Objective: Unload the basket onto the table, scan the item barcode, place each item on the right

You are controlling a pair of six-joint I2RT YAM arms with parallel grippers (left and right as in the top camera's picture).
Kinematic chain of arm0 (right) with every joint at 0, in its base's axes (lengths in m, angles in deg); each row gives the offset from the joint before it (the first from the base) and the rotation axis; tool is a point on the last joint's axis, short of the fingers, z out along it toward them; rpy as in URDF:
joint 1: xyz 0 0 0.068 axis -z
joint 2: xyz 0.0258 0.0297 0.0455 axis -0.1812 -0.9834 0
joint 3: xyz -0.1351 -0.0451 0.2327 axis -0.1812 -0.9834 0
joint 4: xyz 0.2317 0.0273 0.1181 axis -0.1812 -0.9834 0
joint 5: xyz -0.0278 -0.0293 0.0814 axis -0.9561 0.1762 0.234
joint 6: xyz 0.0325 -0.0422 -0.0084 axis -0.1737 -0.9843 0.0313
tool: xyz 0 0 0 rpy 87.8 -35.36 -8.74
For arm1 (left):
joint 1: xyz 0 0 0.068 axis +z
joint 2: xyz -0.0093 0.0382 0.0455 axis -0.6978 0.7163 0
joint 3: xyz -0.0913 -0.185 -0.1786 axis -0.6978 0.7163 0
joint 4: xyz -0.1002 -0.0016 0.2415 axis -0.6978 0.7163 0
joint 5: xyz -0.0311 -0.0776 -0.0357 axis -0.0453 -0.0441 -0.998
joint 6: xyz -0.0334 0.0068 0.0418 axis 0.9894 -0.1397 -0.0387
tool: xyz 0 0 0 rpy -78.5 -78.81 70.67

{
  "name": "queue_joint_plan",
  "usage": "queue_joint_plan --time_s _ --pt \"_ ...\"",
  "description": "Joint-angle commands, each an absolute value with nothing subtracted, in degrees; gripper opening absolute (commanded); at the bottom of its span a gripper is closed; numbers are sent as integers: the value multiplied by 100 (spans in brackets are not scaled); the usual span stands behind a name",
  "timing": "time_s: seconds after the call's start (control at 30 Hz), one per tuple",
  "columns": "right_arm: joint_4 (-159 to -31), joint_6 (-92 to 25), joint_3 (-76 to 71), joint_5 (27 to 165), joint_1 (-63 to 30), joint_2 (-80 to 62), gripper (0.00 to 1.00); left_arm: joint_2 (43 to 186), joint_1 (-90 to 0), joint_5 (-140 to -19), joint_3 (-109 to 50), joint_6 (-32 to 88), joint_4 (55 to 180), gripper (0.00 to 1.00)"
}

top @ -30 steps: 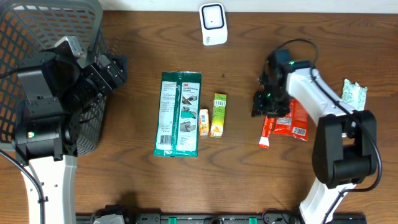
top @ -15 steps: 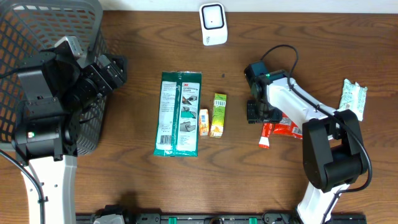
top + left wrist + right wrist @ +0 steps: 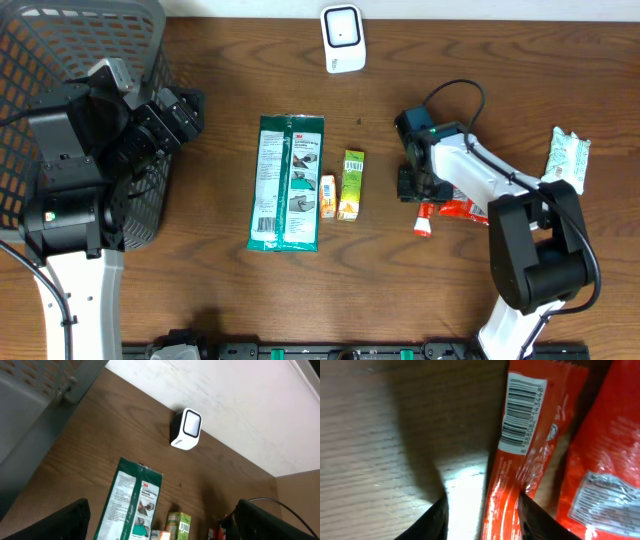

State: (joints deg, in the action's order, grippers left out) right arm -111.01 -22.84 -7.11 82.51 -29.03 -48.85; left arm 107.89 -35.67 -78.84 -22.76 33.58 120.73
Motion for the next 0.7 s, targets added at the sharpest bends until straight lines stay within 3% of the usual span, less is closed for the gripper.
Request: queue_joint_plan --time_s 0.0,0.5,0.67 --pt "-10672 -2856 -862 8943 -2921 -4994 37 10784 -3543 -7834 -2348 3323 12057 92" --pt "-9774 -3685 -731 9022 -2925 -4917 36 10784 -3543 -7834 -2348 3323 12057 92" --pt "-10152 -3964 -324 9020 -2925 -4408 44 10784 -3543 -7834 -2348 3323 12057 93"
